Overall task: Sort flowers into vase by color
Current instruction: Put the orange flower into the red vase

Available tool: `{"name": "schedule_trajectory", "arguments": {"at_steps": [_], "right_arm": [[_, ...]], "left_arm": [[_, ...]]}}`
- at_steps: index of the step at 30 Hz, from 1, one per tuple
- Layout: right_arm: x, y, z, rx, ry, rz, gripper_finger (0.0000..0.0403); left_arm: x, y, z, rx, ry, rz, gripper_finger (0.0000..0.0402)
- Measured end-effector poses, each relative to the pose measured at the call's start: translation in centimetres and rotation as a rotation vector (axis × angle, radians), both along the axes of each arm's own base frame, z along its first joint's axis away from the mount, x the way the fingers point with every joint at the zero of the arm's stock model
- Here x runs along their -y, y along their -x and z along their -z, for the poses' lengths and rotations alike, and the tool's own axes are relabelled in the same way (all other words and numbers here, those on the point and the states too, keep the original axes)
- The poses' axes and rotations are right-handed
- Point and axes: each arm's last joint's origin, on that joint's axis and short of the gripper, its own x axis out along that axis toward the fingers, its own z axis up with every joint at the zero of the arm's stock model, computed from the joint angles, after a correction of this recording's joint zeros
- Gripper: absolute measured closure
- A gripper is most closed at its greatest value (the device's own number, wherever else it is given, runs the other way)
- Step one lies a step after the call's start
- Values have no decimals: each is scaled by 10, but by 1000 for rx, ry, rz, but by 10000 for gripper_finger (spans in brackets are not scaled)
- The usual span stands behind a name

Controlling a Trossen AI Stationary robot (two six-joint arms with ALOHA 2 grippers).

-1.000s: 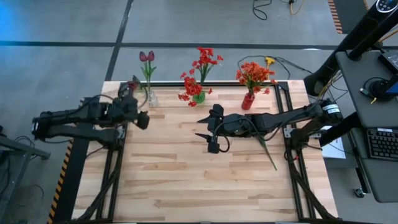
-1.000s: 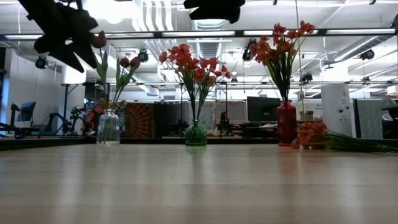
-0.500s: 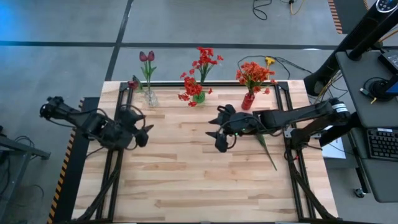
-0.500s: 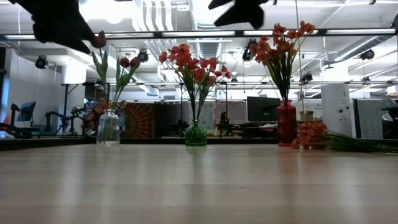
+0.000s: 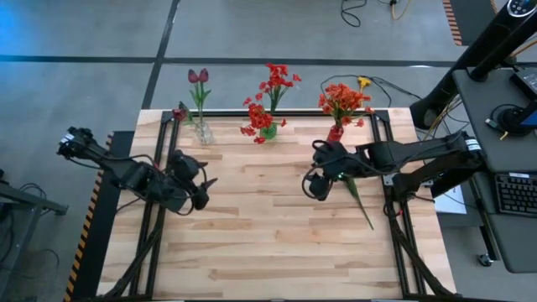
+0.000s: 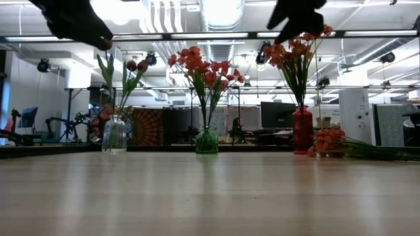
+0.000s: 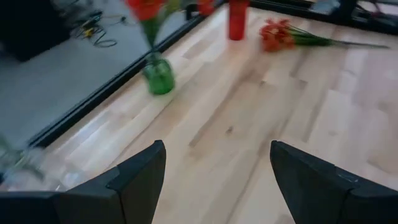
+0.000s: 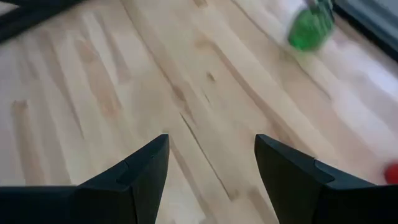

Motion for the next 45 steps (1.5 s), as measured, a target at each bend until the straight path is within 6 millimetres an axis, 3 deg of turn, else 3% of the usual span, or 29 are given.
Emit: {"name": "schedule_trajectory", "arguments": {"at_steps": [5, 11, 15, 26, 31, 36, 45], "right_arm": [[1, 10, 12, -149, -69, 84, 174], [1, 25, 34, -421, -167, 188, 174], [2, 27, 49, -499, -196, 217, 174], [37, 51, 110, -743, -320, 359, 125], [42, 61, 134, -806, -338, 391, 98], [46, 62, 154, -745, -345, 381, 85], [57, 55, 177, -754, -314, 395, 117]], "left_arm": [[6, -11, 1, -26, -60, 74, 132], [6, -10, 0, -36, -70, 78, 132], [5, -9, 1, -44, -73, 79, 132], [5, -8, 2, -60, -81, 79, 132], [5, -7, 2, -68, -85, 80, 132], [4, -7, 2, -69, -96, 79, 132], [4, -8, 2, -68, -99, 77, 132]]}}
